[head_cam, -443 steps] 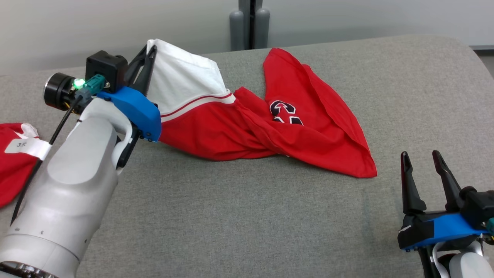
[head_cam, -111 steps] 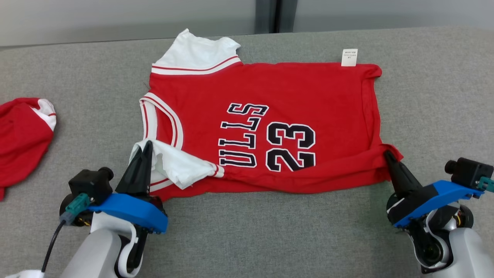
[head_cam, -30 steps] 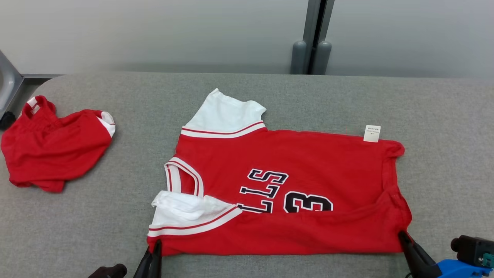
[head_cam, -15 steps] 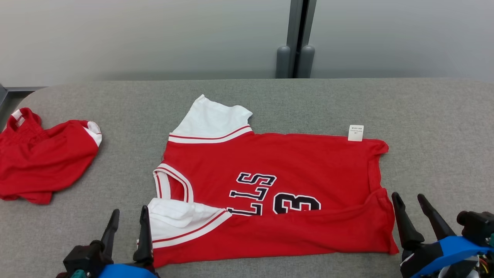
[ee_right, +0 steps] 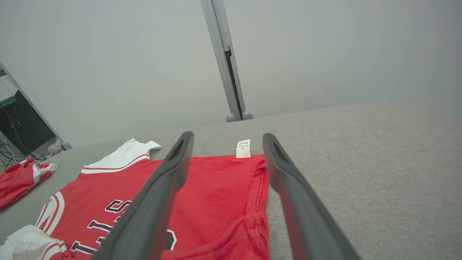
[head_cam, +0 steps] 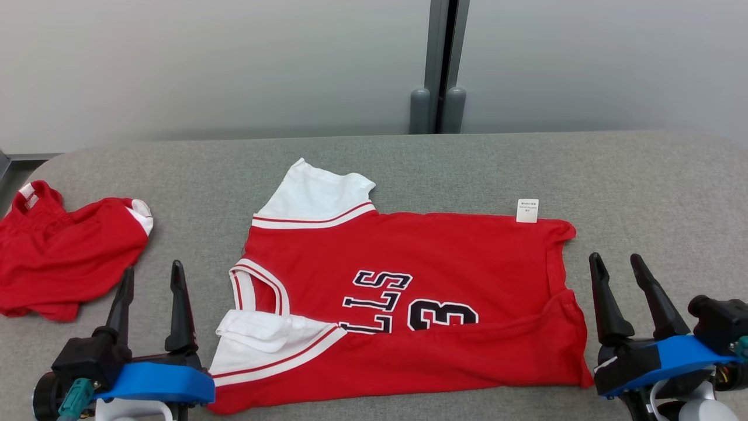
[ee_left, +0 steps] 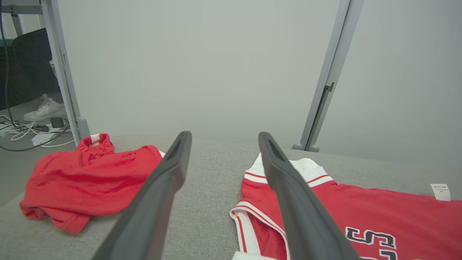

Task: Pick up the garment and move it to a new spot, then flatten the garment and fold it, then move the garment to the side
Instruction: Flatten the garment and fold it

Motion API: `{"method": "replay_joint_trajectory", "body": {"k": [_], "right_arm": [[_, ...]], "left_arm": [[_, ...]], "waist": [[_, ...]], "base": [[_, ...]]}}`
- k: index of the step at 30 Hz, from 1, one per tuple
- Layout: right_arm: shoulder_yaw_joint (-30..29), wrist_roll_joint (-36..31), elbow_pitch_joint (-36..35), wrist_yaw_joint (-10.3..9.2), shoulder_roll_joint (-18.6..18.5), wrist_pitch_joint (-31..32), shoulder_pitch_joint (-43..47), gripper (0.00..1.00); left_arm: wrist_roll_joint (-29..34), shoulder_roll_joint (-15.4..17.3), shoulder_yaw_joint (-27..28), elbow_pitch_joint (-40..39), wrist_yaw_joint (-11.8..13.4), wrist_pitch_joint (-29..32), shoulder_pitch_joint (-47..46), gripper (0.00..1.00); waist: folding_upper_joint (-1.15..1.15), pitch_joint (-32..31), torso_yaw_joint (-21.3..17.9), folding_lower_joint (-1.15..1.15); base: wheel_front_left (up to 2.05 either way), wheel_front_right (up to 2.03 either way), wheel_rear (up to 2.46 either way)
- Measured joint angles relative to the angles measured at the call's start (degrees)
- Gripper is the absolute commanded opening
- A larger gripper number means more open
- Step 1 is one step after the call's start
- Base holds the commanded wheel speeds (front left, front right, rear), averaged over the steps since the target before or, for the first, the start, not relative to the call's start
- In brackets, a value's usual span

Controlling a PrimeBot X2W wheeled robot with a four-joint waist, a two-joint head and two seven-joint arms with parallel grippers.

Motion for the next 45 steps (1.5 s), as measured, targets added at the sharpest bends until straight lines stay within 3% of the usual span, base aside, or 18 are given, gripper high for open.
{"method": "replay_joint_trajectory", "body": {"k": [17, 27, 38, 45], "right_arm": [[3.15, -4.94, 4.56, 0.0, 0.65, -2.56, -3.74, 1.0], [0.93, -6.56, 5.81, 0.0, 0.76, -1.68, -5.28, 1.0], [-1.18, -7.48, 6.37, 0.0, -3.04, 3.13, -16.8, 1.0], [1.29, -7.54, 6.25, 0.0, -3.15, 4.02, -23.6, 1.0]], "left_arm": [[3.22, 0.07, 2.13, 7.99, -3.14, 0.0, -5.25, 1.0], [4.38, 0.08, 1.99, 11.05, -4.64, 0.0, -8.15, 1.0], [4.95, 4.42, -1.12, 16.8, -11.11, 7.36, -30.41, 1.0], [3.68, 6.88, -3.87, 22.57, -12.99, 13.19, -46.95, 1.0]], "waist": [[0.0, 0.19, -0.39, 0.0], [0.0, 0.94, -0.39, 0.0], [0.0, 8.84, -2.86, 0.02], [0.0, 16.73, -6.03, 0.02]], "base": [[0.0, 0.0, 0.0], [0.0, 0.0, 0.0], [0.0, 0.0, 0.0], [0.0, 0.0, 0.0]]}}
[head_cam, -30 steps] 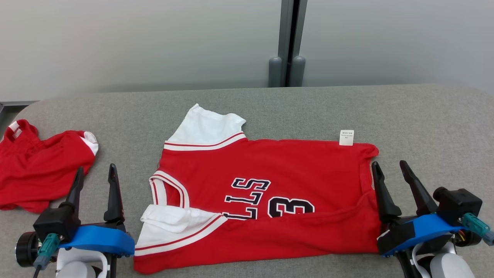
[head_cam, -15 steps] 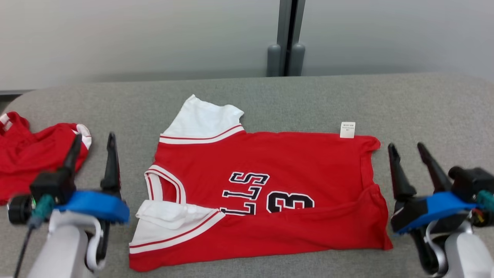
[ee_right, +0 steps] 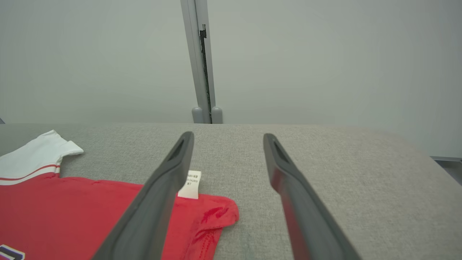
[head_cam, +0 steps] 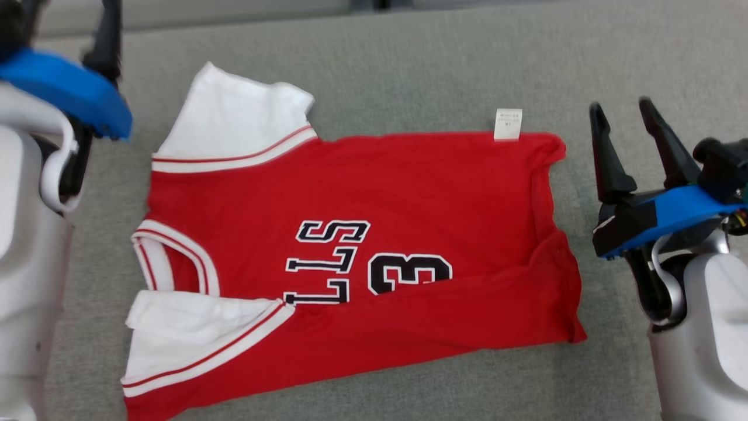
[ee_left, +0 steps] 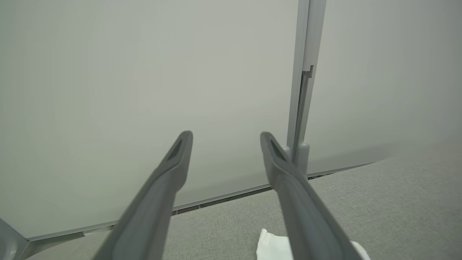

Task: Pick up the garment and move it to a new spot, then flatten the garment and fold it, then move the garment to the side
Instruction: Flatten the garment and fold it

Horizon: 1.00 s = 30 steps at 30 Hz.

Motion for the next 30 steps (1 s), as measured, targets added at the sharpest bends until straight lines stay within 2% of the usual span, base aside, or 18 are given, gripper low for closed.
{"method": "replay_joint_trajectory", "body": {"k": [4, 9, 19, 30], "right_arm": [[1.38, -0.08, -0.42, 0.0, 0.85, -0.09, -2.32, 1.0], [2.29, -0.08, -0.94, 0.0, 1.27, -1.01, -3.89, 1.0], [2.63, -0.05, -2.2, 0.0, 1.85, -1.58, -5.75, 1.0], [3.04, 0.02, -0.66, 0.0, 1.96, -0.67, -6.67, 1.0]], "left_arm": [[-1.09, 1.34, -2.63, 4.28, -0.18, 2.99, -7.0, 1.0], [-4.57, 2.04, -9.64, 8.7, -0.45, 7.39, -11.56, 1.0], [-13.62, 4.35, -19.06, 15.91, -0.45, 15.07, -13.19, 1.0], [-21.76, 5.67, -24.95, 17.29, -0.45, 16.93, -15.38, 1.0]], "waist": [[0.0, 4.14, -1.76, 0.01], [0.0, 7.65, -3.18, 0.0], [0.0, 11.6, -5.24, 0.0], [0.0, 13.13, -6.11, -0.02]], "base": [[0.0, 0.0, 0.0], [0.0, 0.0, 0.0], [0.0, 0.0, 0.0], [0.0, 0.0, 0.0]]}}
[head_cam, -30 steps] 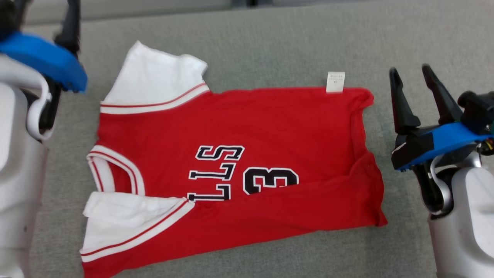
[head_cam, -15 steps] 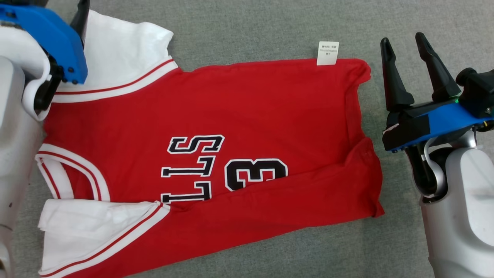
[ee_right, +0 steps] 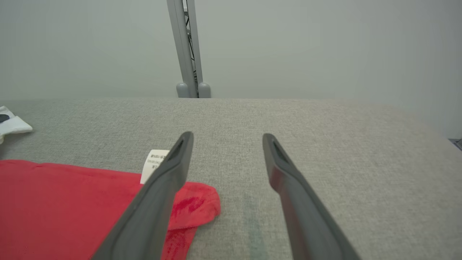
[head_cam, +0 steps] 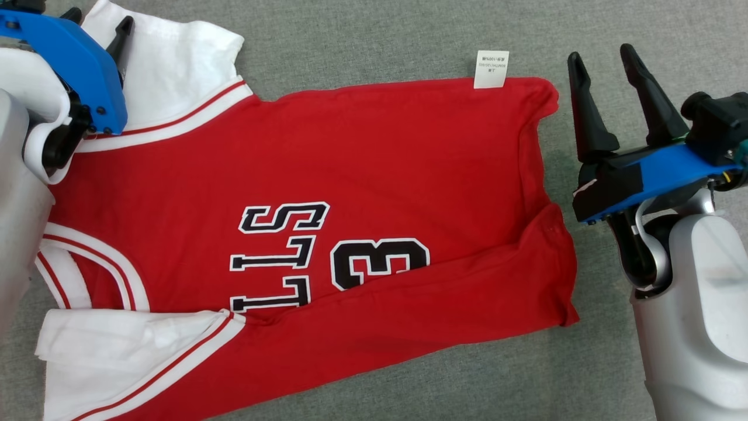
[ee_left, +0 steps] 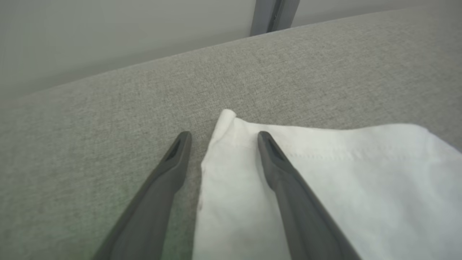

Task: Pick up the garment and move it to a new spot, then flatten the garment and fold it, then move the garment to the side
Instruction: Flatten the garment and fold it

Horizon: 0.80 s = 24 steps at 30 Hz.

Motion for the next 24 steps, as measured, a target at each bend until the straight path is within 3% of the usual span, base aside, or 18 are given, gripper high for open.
{"method": "replay_joint_trajectory", "body": {"k": [1, 2, 3, 4, 24], "right_arm": [[0.23, 0.1, 0.32, 0.0, -0.08, 0.53, -0.24, 1.0], [0.48, 0.23, 0.62, 0.0, -0.13, 0.98, -0.36, 1.0], [0.66, 0.54, 0.87, 0.0, -0.24, 1.55, -0.39, 1.0], [0.77, 0.7, 1.19, 0.0, -0.42, 2.12, -0.39, 1.0], [3.6, 1.41, 11.48, 0.0, -4.56, 11.33, -2.83, 1.0]], "left_arm": [[-0.16, 0.15, -0.96, 0.2, 0.0, 0.03, -0.18, 1.0], [-0.16, 0.38, -1.63, 0.48, 0.0, -0.04, -0.41, 0.85], [-0.22, 0.52, -2.1, 0.85, 0.0, -0.48, -0.7, 0.35], [-0.26, 0.55, -2.68, 1.16, 0.0, -1.05, -0.92, 0.0], [-4.41, -2.05, -11.9, 0.67, -0.01, -10.06, -4.28, 0.0]], "waist": [[0.0, 0.03, -0.1, 0.0], [0.0, 0.0, -0.22, 0.0], [0.0, -0.09, -0.31, 0.0], [0.0, -0.18, -0.37, 0.0], [0.0, -1.8, 5.06, 0.0]], "base": [[0.0, 0.0, 0.0], [0.0, 0.0, 0.0], [0.0, 0.0, 0.0], [0.0, 0.0, 0.0], [0.0, 0.0, 0.0]]}}
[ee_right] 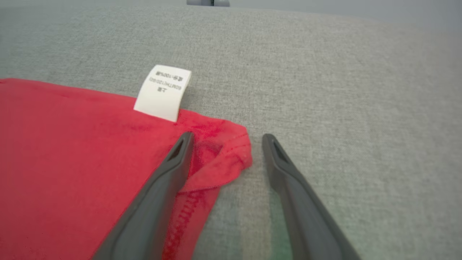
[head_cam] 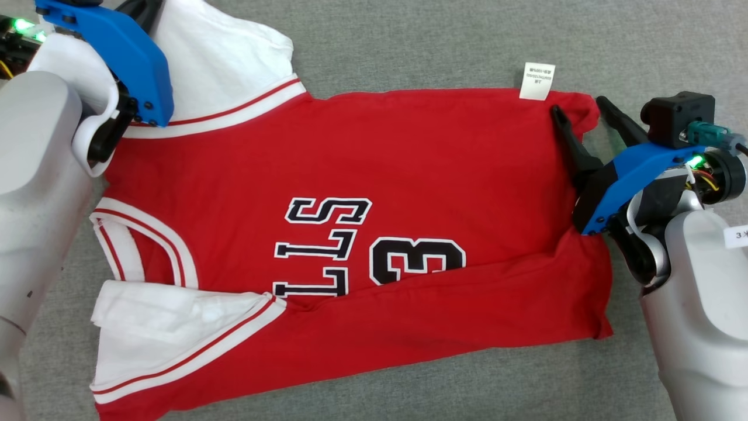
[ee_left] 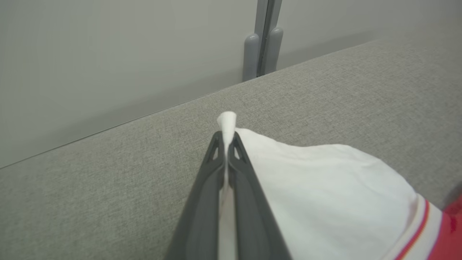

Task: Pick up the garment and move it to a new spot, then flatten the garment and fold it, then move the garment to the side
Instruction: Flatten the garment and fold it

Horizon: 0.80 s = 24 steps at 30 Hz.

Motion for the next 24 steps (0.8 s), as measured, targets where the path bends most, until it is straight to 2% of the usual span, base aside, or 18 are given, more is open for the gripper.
{"method": "replay_joint_trajectory", "body": {"k": [1, 2, 3, 14, 24], "right_arm": [[0.08, 0.02, 0.51, 0.0, -0.13, 0.07, -0.19, 1.0], [0.4, 0.07, 1.19, 0.0, -0.38, 0.59, -0.52, 0.22], [0.53, 0.13, 1.54, 0.0, -0.74, 0.85, -0.88, 0.0], [0.02, 0.09, 3.77, 0.0, -2.08, -3.47, -1.29, 0.0], [1.33, 0.1, 5.75, 0.0, -4.02, -6.71, 1.64, 0.0]], "left_arm": [[-0.13, -0.05, -0.37, -0.04, 0.0, -0.42, -0.15, 0.0], [-0.55, -0.24, -0.65, -0.11, 0.0, -0.83, -0.24, 0.0], [-0.82, -0.47, -0.96, -0.14, 0.0, -1.23, -0.24, 0.0], [-4.42, -0.81, -2.75, -0.8, 0.0, -8.08, 1.37, 0.0], [-6.7, 0.51, -4.69, -6.62, 0.0, -13.58, 8.27, 0.0]], "waist": [[0.0, -0.02, 0.26, 0.0], [0.0, -0.07, 0.55, 0.0], [0.0, -0.16, 0.85, 0.0], [0.0, -4.57, 3.9, 0.0], [0.0, -10.91, 7.25, -0.01]], "base": [[0.0, 0.0, 0.0], [0.0, 0.0, 0.0], [0.0, 0.0, 0.0], [0.0, 0.0, 0.0], [0.0, 0.0, 0.0]]}}
